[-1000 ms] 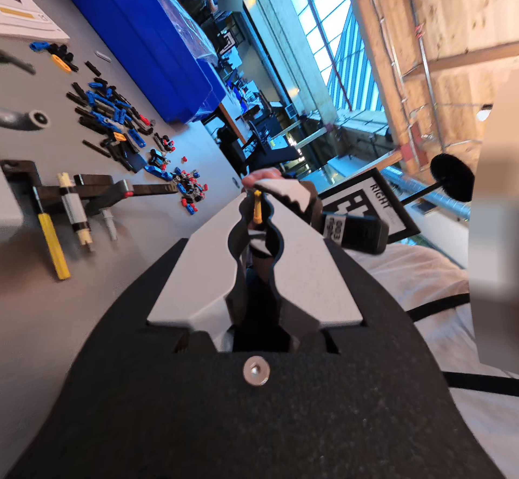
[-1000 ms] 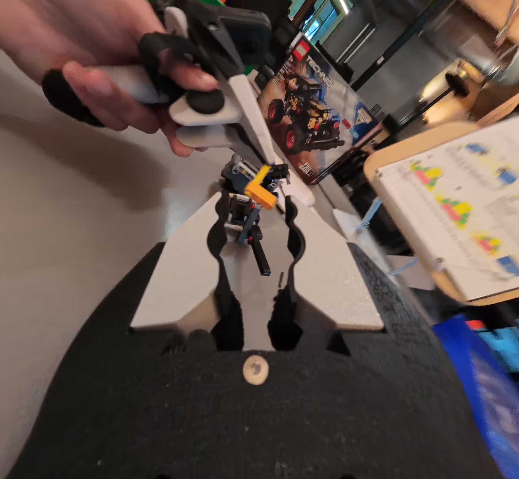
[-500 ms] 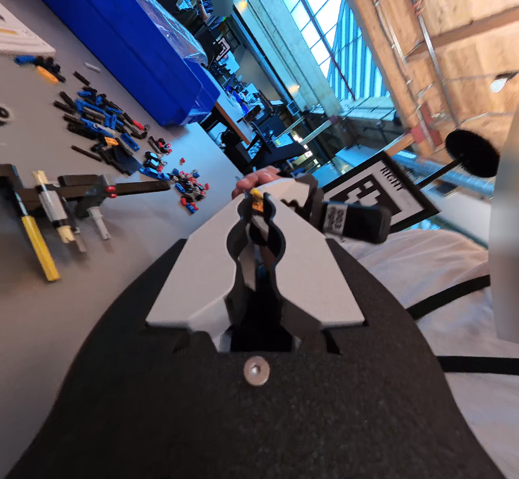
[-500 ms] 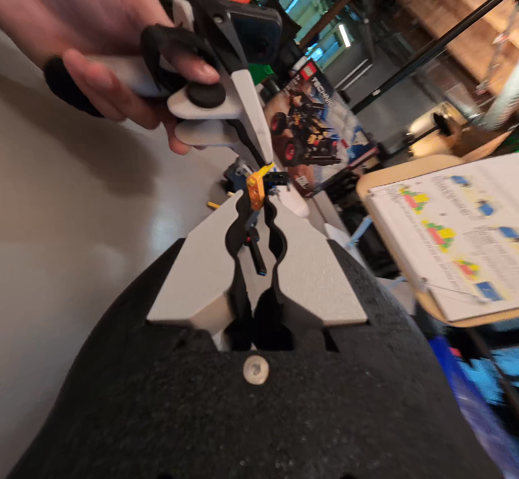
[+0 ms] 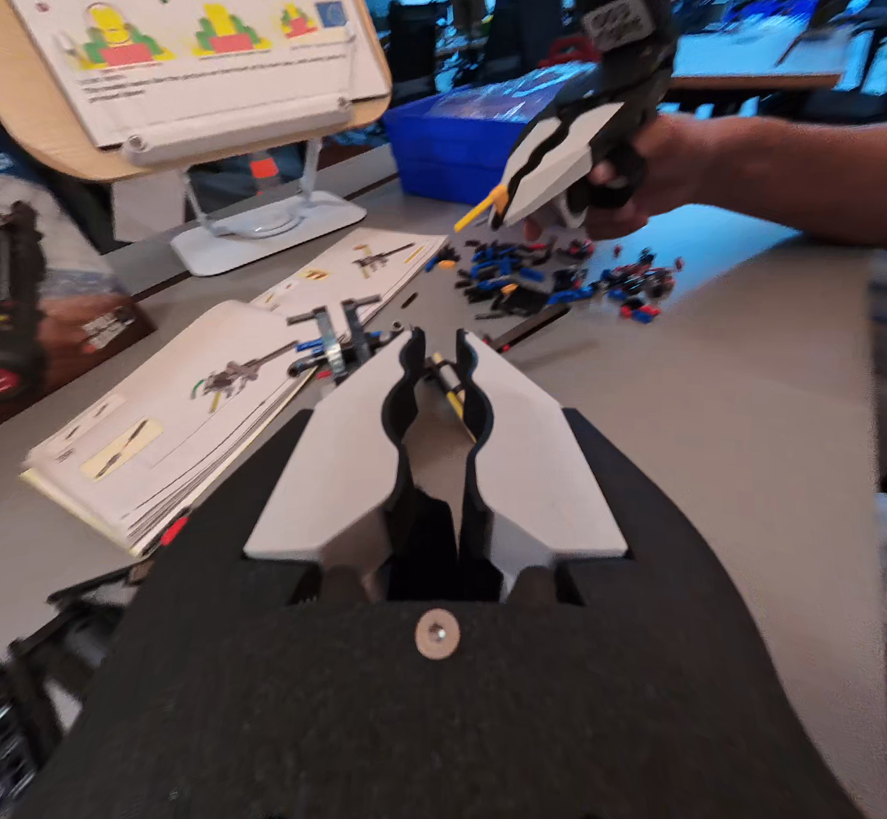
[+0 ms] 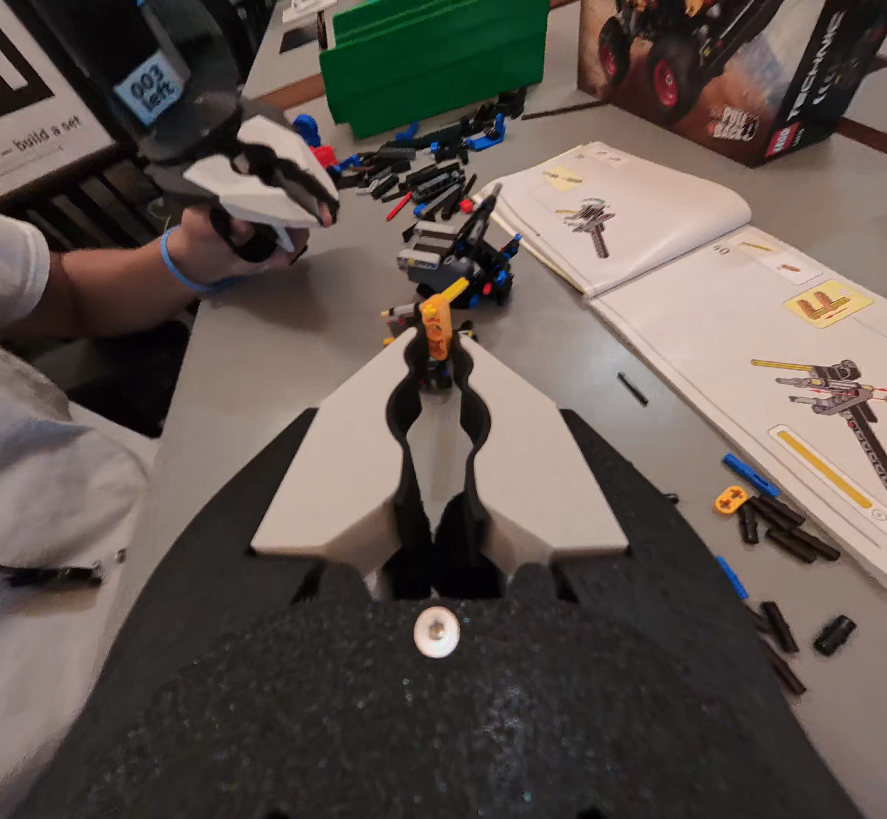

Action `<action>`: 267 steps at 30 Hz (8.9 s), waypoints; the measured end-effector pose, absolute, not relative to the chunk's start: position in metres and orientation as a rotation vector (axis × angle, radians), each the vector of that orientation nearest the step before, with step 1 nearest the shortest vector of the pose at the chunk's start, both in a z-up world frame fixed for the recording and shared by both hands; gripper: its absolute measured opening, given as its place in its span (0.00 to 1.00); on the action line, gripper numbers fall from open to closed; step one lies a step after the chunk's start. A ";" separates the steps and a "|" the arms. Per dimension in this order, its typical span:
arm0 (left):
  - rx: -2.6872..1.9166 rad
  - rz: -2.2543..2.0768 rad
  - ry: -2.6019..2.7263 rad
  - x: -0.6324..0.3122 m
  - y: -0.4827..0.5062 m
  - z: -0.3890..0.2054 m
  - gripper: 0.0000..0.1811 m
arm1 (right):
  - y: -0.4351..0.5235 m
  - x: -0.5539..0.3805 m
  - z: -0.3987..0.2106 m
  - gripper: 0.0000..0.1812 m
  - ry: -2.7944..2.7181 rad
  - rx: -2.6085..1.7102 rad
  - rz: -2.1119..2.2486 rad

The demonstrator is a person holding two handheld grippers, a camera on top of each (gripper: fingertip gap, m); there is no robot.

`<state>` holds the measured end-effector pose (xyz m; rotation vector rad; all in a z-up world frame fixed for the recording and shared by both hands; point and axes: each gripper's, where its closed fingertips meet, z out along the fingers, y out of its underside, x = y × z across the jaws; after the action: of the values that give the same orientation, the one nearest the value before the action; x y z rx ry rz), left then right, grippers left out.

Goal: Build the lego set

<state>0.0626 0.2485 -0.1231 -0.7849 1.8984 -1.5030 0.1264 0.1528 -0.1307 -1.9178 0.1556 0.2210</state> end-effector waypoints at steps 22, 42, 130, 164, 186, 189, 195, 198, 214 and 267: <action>-0.817 -1.288 2.011 0.071 0.242 -0.155 0.05 | 0.128 0.166 -0.149 0.05 0.545 -1.770 0.156; -0.576 -1.778 2.211 0.011 0.162 -0.139 0.08 | 0.142 0.011 -0.132 0.05 -0.225 -1.850 0.547; -1.135 -1.286 2.181 0.076 0.231 -0.188 0.11 | 0.148 0.104 -0.133 0.04 0.323 -1.781 0.529; -0.263 -0.937 2.076 0.109 0.183 -0.151 0.03 | 0.145 0.115 -0.130 0.04 0.456 -1.678 0.677; -0.277 -1.006 2.047 0.097 0.188 -0.149 0.03 | 0.145 0.117 -0.132 0.04 0.444 -1.700 0.618; -0.278 -1.012 2.061 0.096 0.186 -0.152 0.03 | 0.144 0.117 -0.131 0.04 0.445 -1.697 0.620; -0.300 -1.024 2.084 0.098 0.187 -0.156 0.03 | 0.144 0.116 -0.131 0.04 0.440 -1.702 0.620; -0.315 -1.040 2.089 0.098 0.187 -0.156 0.03 | 0.144 0.117 -0.131 0.04 0.442 -1.703 0.619; -0.347 -1.091 2.089 0.098 0.188 -0.152 0.03 | 0.145 0.117 -0.136 0.04 0.452 -1.712 0.627; -0.585 -1.438 2.115 0.101 0.187 -0.140 0.03 | 0.155 0.111 -0.130 0.04 0.495 -1.639 0.669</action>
<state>0.1014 0.1867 -0.1405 -0.5849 2.1151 -1.4379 0.1110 0.1547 -0.1304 -1.6391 0.4954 0.6687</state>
